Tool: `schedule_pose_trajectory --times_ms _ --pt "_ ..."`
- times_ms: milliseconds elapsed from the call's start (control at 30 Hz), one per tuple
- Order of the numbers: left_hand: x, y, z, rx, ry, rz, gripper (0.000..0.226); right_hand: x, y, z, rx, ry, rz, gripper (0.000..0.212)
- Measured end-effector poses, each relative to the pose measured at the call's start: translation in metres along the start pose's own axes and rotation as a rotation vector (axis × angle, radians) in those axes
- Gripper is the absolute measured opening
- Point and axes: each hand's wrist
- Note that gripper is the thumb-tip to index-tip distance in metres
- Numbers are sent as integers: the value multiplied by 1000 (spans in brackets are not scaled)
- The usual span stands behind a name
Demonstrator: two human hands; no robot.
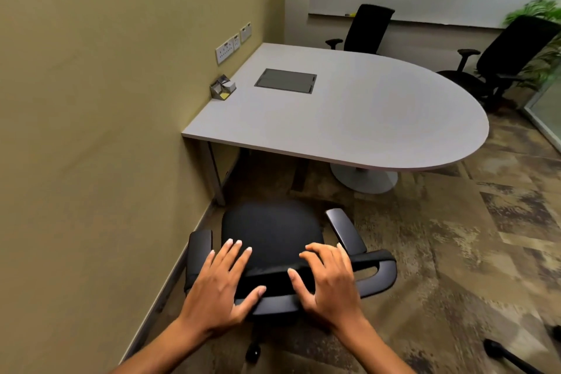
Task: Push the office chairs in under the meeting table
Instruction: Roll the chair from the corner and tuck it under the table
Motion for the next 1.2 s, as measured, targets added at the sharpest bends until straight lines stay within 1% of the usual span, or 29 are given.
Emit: schedule_pose_trajectory --times_ms 200,233,300,400,467,533,633,833,1000,1100,1200 --pt "49 6 -29 39 70 -52 95 53 -8 16 212 91 -76 39" --pt "52 8 -32 49 68 -53 98 57 -7 21 185 110 -77 38" --pt "76 3 -34 32 46 -75 103 65 -4 50 34 88 -60 42" --pt "107 1 -36 7 33 -94 106 81 4 97 -123 -32 -67 54" --pt "124 2 -41 2 30 -96 107 96 6 115 -146 -81 -109 61" --pt "137 3 -47 0 24 -109 108 108 3 122 -137 -83 -155 66" --pt "142 1 -62 -4 16 -169 105 112 -13 115 -114 -85 -207 74" --pt "157 7 -99 -3 3 -224 106 127 -34 94 -116 -117 -193 76" --pt "195 28 -132 40 -37 -206 104 165 -46 78 -139 -149 -140 77" --pt "200 24 -146 25 -44 -222 108 170 -55 71 -142 -147 -157 80" --pt "211 26 -165 -6 -22 -199 110 187 -62 63 -122 -132 -155 82"
Point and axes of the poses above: each hand's wrist, its own x-axis towards the middle knuckle, its own y-axis out of the back of the hand, z = x × y
